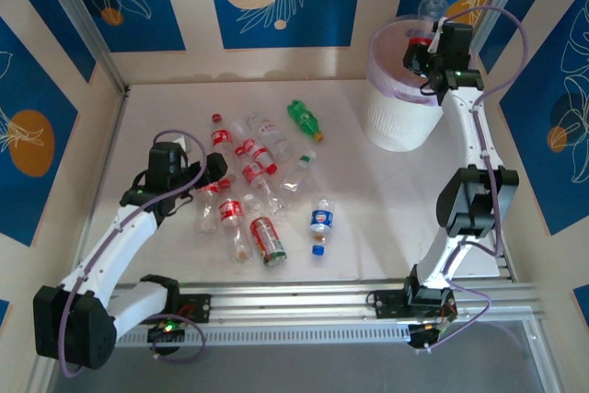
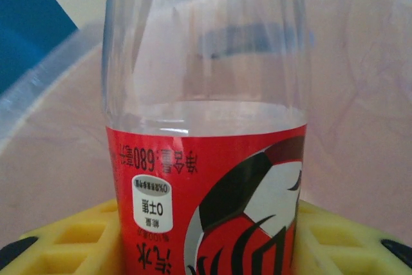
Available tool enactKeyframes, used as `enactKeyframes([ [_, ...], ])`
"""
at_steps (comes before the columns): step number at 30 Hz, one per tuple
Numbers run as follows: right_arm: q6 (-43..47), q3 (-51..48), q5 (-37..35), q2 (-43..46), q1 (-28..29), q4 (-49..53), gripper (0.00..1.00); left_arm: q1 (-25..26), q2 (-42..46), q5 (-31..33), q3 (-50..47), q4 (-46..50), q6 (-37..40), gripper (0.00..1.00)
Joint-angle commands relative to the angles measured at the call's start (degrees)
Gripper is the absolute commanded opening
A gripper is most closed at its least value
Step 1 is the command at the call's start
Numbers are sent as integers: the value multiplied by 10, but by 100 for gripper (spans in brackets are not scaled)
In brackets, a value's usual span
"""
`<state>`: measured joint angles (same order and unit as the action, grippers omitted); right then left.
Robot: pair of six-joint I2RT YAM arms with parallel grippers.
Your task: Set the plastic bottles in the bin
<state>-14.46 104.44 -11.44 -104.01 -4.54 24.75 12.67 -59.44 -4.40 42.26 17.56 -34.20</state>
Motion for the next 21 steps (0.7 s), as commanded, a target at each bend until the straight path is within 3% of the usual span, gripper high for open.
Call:
enactKeyframes([
  [1, 14, 1, 15, -14, -4, 12, 50, 5, -2, 10, -8, -2, 5, 100],
  [13, 18, -2, 14, -57, -7, 33, 56, 4, 0, 15, -11, 1, 8, 100],
  [21, 17, 5, 23, -72, -11, 41, 68, 5, -2, 14, -13, 0, 6, 100],
])
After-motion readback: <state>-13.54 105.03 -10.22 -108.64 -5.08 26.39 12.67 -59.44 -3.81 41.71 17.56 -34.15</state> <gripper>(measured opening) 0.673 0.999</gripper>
